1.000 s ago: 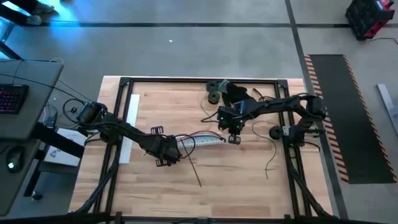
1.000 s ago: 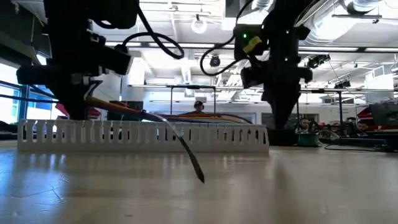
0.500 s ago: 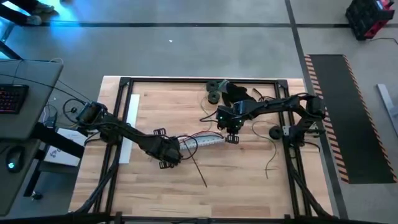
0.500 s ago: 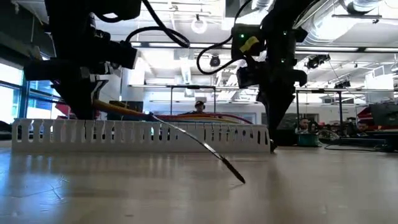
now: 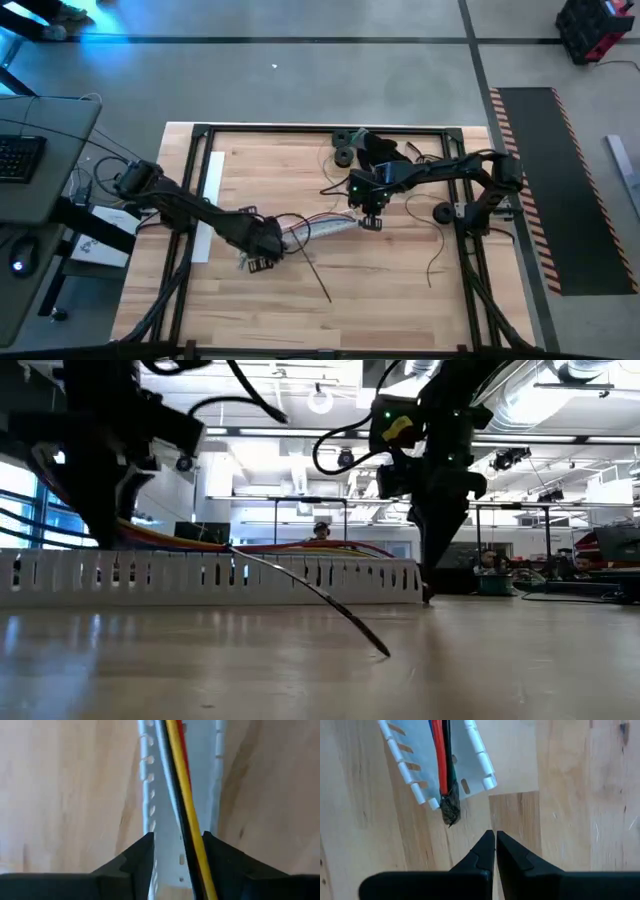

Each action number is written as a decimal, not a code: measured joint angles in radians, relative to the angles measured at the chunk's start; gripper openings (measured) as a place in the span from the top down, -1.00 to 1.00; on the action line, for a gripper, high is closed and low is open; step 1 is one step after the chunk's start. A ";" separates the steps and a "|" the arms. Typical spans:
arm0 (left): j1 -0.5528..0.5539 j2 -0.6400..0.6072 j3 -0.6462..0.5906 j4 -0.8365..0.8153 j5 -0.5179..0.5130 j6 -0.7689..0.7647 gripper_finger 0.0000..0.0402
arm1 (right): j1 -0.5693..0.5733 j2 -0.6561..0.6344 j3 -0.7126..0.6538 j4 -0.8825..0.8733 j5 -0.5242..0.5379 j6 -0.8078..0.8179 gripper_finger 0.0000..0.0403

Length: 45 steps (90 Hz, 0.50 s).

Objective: Ziptie cables
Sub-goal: Put ziptied cables in a white cable duct

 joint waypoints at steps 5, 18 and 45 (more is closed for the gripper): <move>0.000 -0.017 -0.009 -0.025 0.000 -0.016 0.30 | 0.000 0.000 0.000 0.005 0.000 0.000 1.00; -0.001 -0.038 -0.048 -0.100 0.036 -0.027 0.37 | 0.000 0.000 0.000 0.022 0.000 0.000 1.00; -0.070 -0.190 -0.063 -0.116 0.001 -0.165 0.53 | 0.000 0.000 0.001 0.026 0.000 0.000 1.00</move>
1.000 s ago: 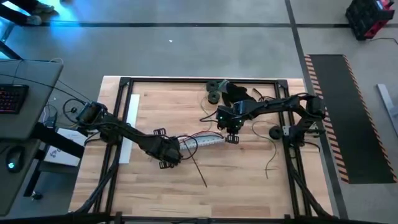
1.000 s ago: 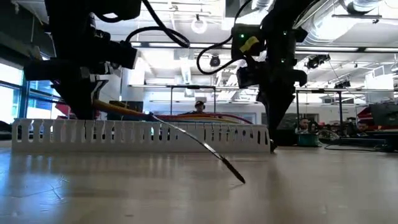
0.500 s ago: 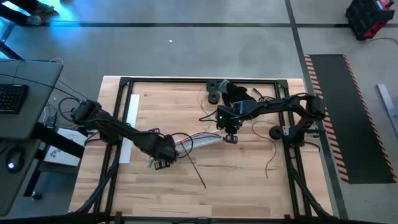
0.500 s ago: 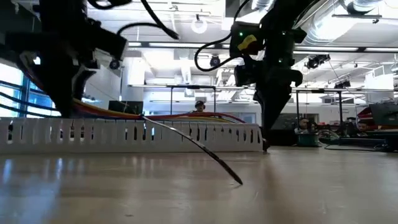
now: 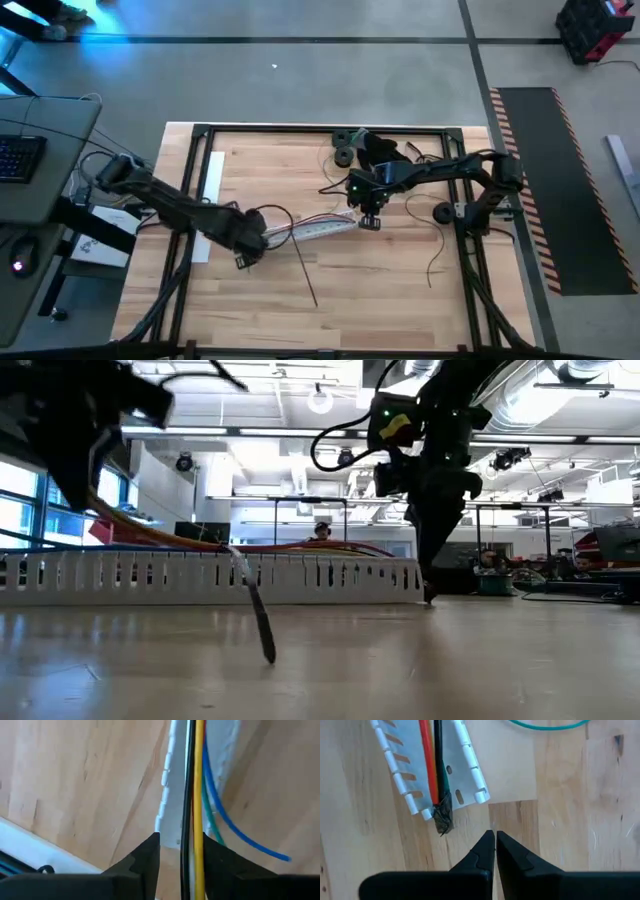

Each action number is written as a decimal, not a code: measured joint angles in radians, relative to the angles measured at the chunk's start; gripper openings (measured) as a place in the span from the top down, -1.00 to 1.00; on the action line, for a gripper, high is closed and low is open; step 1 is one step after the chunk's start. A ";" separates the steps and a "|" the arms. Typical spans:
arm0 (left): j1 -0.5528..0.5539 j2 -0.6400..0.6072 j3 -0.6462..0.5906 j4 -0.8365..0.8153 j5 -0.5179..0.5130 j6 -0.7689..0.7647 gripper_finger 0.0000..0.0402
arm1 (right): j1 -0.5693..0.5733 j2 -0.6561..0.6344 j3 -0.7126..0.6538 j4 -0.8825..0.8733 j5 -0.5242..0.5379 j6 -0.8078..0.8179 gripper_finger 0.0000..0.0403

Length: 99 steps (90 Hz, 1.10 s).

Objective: Ziptie cables
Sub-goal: Put ziptied cables in a white cable duct

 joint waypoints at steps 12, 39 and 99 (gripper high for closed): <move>-0.027 -0.064 -0.047 -0.048 0.012 -0.106 0.56 | 0.000 0.000 0.000 0.041 -0.009 -0.011 1.00; -0.093 -0.103 -0.051 0.056 0.000 -0.187 0.66 | -0.019 -0.029 0.001 0.295 -0.184 0.075 1.00; -0.109 -0.068 -0.052 0.093 -0.020 -0.188 0.74 | -0.139 0.220 0.001 0.611 -0.746 0.369 0.57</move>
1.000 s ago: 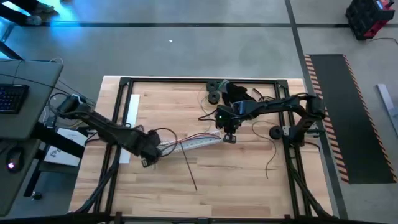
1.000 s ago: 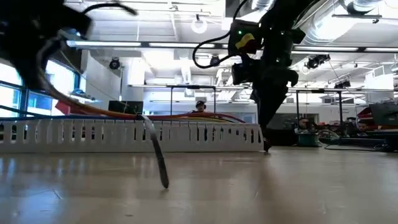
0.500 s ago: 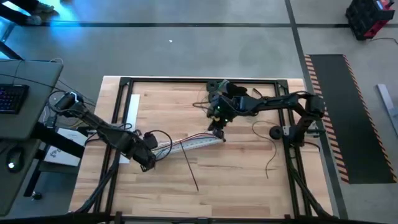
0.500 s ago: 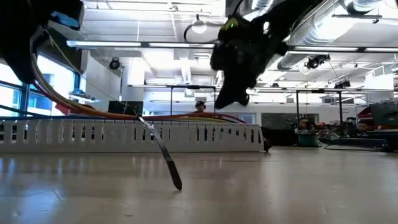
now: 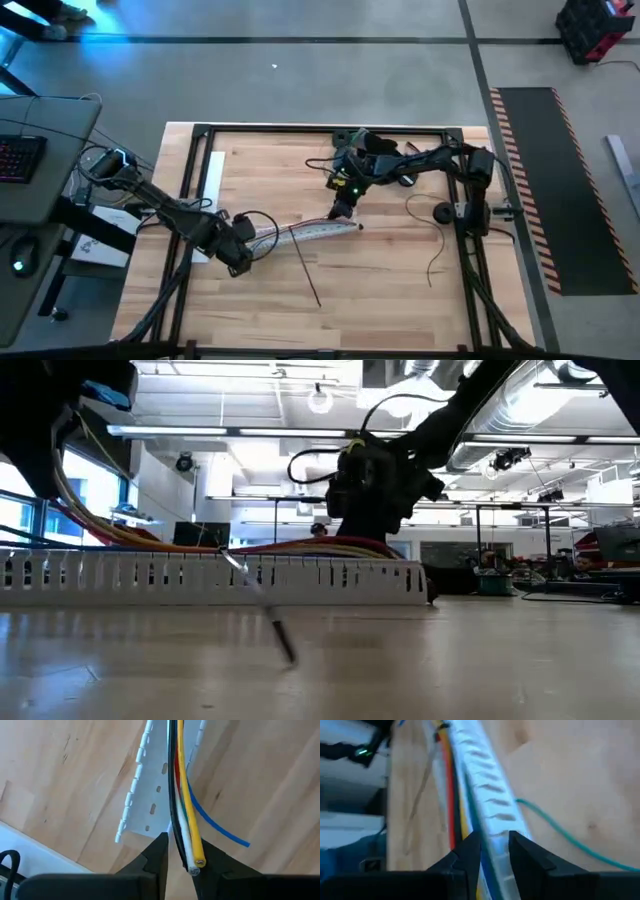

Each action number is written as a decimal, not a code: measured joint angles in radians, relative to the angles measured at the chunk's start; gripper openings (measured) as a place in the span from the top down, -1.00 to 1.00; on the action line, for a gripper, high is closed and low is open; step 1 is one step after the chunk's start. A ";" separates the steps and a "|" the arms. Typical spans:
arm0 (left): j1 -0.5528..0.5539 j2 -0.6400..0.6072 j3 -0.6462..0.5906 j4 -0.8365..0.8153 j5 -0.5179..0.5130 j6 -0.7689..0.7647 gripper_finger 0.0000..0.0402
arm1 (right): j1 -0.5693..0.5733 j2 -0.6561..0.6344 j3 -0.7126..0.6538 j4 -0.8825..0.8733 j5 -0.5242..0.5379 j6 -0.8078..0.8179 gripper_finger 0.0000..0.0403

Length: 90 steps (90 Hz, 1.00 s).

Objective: Ziptie cables
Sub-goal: Put ziptied cables in a white cable duct

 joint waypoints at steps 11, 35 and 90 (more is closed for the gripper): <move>0.005 0.000 0.000 0.000 -0.010 0.000 0.74 | 0.005 -0.007 0.000 -0.003 -0.056 -0.035 0.57; 0.006 0.000 0.000 0.007 0.021 -0.025 0.74 | 0.100 -0.009 0.000 -0.017 0.096 -0.176 0.57; -0.072 -0.050 -0.010 0.048 0.097 -0.313 0.83 | 0.173 -0.121 0.000 -0.009 0.441 -0.267 0.68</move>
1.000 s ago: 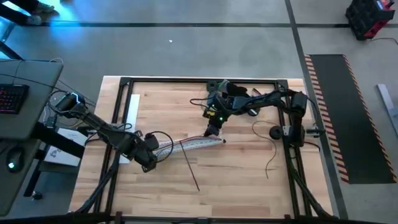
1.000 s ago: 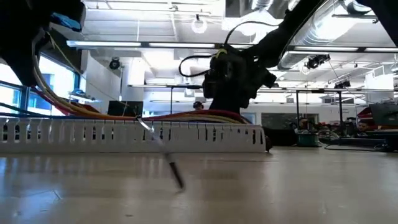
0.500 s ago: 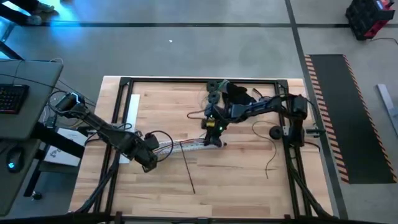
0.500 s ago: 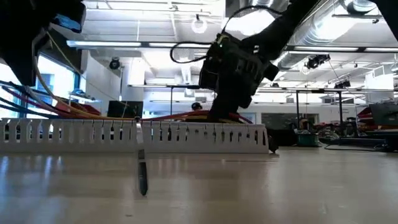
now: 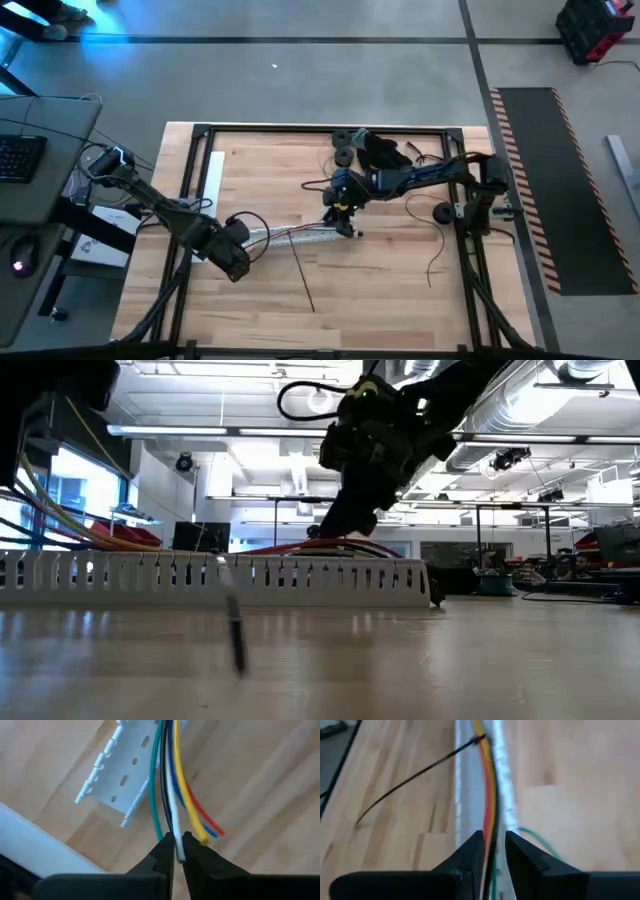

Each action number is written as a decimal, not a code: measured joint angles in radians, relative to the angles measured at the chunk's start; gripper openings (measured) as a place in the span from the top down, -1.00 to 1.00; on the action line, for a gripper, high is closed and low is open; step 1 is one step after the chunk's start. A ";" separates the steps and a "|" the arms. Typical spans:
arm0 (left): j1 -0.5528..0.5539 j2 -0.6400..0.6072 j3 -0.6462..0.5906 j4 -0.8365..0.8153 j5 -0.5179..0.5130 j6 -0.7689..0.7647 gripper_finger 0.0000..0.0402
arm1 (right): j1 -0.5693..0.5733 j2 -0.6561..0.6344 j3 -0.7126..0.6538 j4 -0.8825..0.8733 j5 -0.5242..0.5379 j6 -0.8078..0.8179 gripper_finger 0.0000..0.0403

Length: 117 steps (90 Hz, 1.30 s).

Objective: Ziptie cables
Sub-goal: Put ziptied cables in a white cable duct

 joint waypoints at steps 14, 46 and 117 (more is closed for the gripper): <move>-0.039 -0.015 -0.047 0.064 -0.114 -0.187 0.49 | -0.006 -0.004 0.000 0.012 0.000 -0.004 0.68; -0.007 0.003 -0.236 0.368 -0.096 -0.272 -0.12 | -0.007 -0.003 0.000 0.013 0.000 -0.004 0.68; 0.017 0.073 -0.080 0.028 0.084 -0.108 0.97 | -0.007 -0.002 0.000 0.014 0.040 -0.010 0.68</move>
